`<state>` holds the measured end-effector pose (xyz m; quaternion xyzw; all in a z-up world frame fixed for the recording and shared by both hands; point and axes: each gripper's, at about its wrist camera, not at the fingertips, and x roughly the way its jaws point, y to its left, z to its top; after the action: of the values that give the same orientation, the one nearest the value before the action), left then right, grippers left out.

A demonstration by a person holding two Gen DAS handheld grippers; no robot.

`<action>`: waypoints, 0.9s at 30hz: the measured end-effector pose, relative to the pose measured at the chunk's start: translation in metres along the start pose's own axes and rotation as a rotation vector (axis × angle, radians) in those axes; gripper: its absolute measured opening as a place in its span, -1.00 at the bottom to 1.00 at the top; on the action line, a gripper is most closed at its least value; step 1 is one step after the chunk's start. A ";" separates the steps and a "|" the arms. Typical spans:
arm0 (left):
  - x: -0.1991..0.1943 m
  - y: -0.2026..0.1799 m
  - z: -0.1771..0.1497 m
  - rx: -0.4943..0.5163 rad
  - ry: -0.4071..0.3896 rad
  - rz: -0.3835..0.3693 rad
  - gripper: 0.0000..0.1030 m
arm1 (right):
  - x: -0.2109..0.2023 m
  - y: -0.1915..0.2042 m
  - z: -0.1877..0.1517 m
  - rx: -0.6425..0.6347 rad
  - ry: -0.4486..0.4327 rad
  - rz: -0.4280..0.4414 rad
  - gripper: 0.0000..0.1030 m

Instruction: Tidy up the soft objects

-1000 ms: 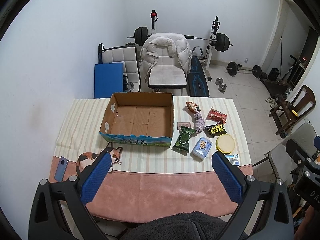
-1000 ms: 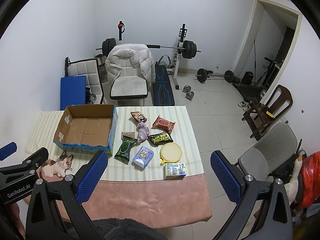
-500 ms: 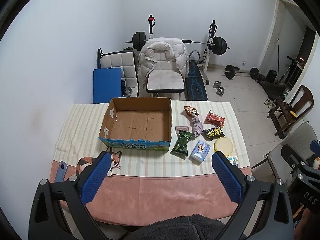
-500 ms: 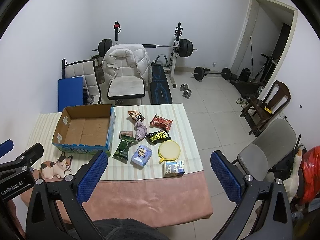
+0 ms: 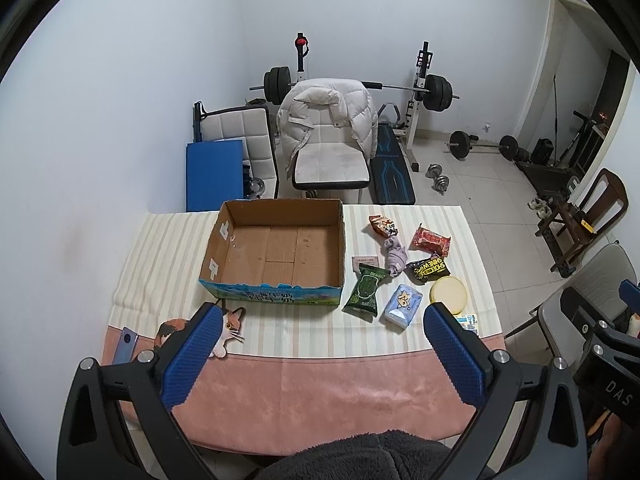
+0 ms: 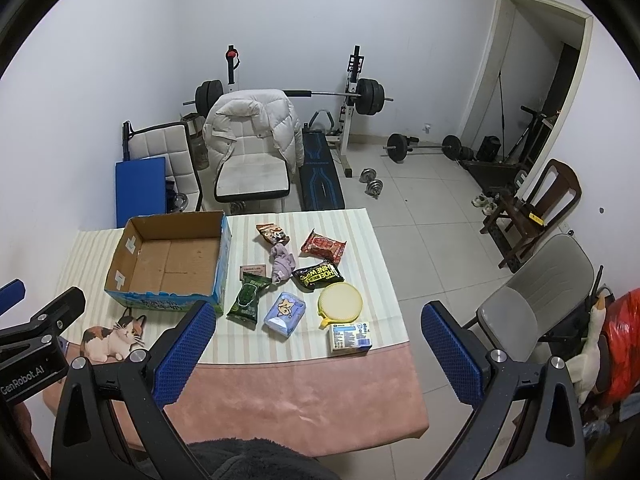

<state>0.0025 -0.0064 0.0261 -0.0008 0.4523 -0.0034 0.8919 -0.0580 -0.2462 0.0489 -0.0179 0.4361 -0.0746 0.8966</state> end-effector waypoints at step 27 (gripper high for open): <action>0.014 0.007 0.010 0.005 0.001 -0.003 1.00 | 0.016 0.006 0.017 0.017 0.011 0.034 1.00</action>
<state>0.0189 0.0001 0.0204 0.0007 0.4525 -0.0058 0.8917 -0.0348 -0.2431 0.0465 -0.0026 0.4405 -0.0629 0.8955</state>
